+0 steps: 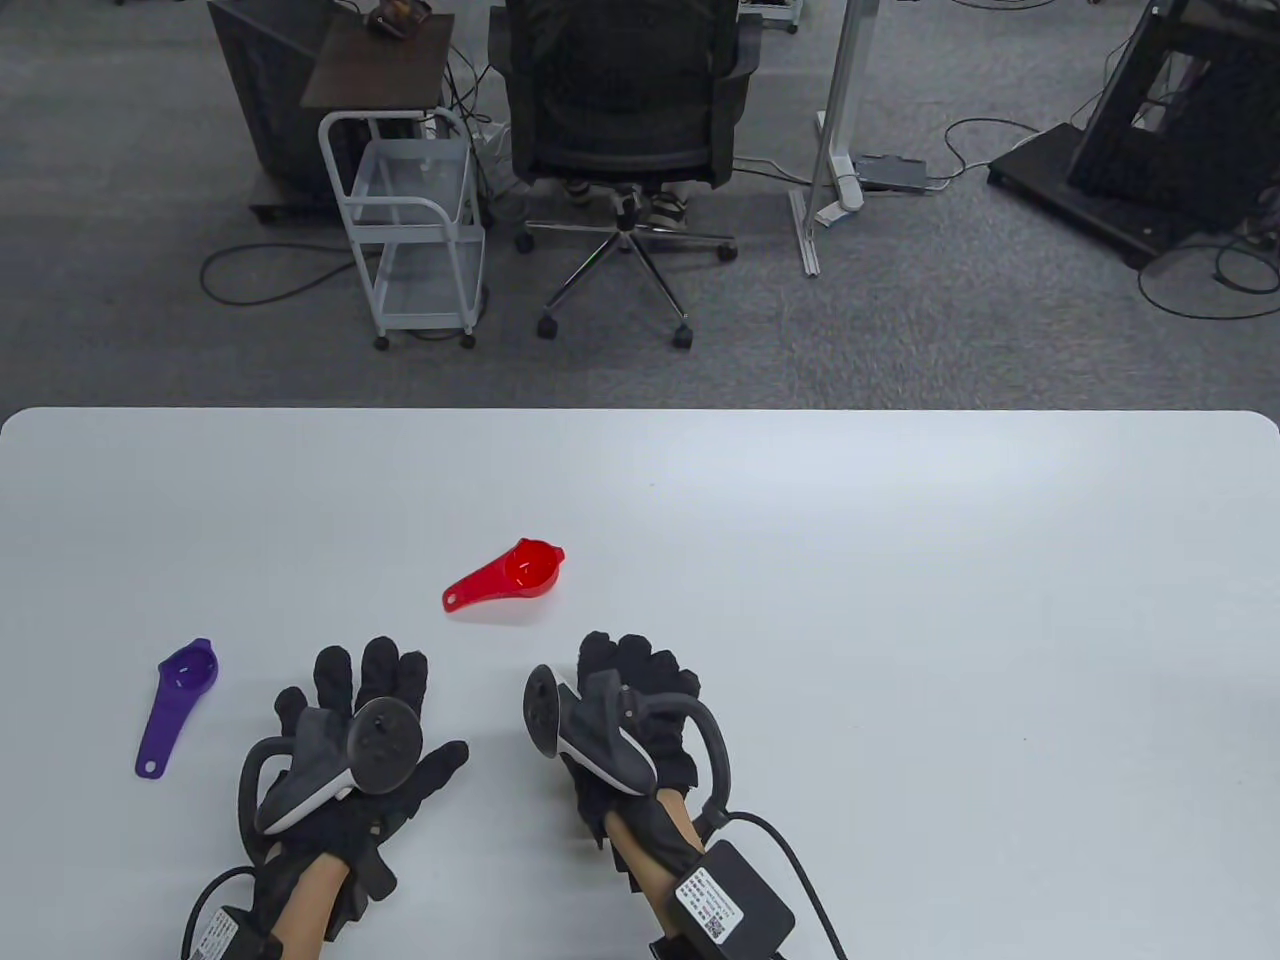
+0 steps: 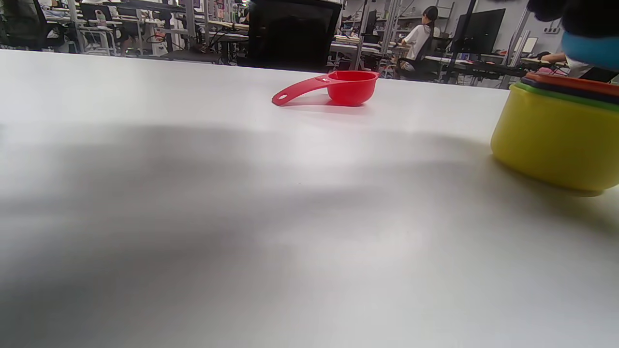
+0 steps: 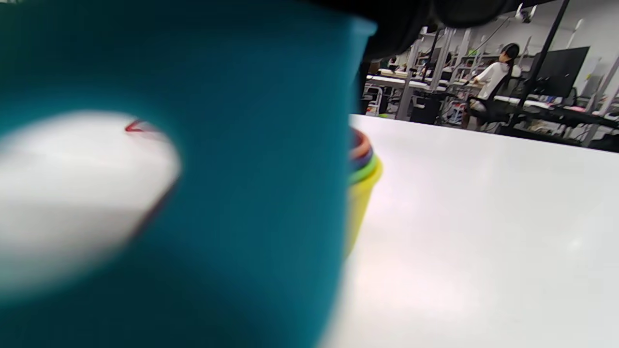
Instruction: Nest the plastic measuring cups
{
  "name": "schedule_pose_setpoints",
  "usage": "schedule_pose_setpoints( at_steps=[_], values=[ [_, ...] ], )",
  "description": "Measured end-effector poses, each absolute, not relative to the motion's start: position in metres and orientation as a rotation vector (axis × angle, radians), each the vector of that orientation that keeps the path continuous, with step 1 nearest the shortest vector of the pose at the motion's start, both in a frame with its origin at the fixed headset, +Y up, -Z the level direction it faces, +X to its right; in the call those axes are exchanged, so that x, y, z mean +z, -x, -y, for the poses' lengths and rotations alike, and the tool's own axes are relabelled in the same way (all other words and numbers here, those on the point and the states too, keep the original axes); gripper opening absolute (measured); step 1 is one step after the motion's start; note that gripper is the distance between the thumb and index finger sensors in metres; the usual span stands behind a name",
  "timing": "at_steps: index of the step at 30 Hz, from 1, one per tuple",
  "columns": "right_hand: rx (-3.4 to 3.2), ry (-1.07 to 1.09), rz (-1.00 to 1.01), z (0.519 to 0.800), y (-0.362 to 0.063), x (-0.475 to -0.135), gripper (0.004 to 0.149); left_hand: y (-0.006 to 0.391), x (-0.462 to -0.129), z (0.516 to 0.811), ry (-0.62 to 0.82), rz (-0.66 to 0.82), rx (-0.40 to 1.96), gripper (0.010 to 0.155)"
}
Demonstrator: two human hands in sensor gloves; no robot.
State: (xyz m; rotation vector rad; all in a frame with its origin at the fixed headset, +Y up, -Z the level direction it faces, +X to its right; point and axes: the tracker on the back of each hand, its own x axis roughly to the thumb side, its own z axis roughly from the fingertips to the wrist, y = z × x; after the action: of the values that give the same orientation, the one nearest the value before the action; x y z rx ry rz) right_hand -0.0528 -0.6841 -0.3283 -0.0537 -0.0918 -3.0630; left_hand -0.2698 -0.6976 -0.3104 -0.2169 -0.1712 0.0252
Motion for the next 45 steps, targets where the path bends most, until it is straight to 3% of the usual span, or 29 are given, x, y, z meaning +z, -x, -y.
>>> schedule_pose_setpoints(
  at_steps=[26, 45],
  values=[
    [-2.997, -0.147, 0.198, 0.714, 0.055, -0.349, 0.084, 0.265, -0.312, 0.704, 0.288, 0.145, 0.001, 0.094],
    [-2.968, -0.057, 0.242, 0.733, 0.061, -0.354, 0.088, 0.263, -0.313, 0.707, 0.323, 0.131, -0.010, 0.094]
  ],
)
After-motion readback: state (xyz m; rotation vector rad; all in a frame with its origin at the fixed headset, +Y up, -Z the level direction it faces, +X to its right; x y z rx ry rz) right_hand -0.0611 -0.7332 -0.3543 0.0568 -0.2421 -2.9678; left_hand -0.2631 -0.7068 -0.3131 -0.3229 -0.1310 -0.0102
